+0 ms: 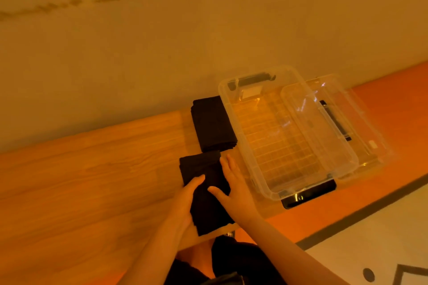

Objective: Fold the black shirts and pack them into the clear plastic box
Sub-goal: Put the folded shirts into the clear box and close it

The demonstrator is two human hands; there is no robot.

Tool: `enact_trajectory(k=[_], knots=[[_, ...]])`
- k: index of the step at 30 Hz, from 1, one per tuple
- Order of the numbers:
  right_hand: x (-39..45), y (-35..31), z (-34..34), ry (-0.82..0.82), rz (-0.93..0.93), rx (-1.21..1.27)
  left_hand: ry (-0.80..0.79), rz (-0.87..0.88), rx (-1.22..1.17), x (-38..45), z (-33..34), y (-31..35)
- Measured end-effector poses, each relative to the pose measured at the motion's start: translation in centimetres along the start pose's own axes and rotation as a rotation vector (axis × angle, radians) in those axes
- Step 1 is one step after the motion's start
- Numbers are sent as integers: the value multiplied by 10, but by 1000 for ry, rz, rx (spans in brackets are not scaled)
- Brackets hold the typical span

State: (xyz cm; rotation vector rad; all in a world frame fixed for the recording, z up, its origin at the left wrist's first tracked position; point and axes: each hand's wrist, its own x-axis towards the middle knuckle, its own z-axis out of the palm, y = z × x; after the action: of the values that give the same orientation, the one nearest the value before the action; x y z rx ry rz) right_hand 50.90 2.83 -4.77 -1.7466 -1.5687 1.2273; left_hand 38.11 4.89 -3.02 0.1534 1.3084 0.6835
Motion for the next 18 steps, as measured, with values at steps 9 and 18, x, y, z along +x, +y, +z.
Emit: enact_trajectory(k=[9,18], knots=[[28,-66,-38,-411,250,596,-2,237,-233,-66,1,57],[5,-90,-85,-168,150,585,-205,283,-81,-77,35,84]])
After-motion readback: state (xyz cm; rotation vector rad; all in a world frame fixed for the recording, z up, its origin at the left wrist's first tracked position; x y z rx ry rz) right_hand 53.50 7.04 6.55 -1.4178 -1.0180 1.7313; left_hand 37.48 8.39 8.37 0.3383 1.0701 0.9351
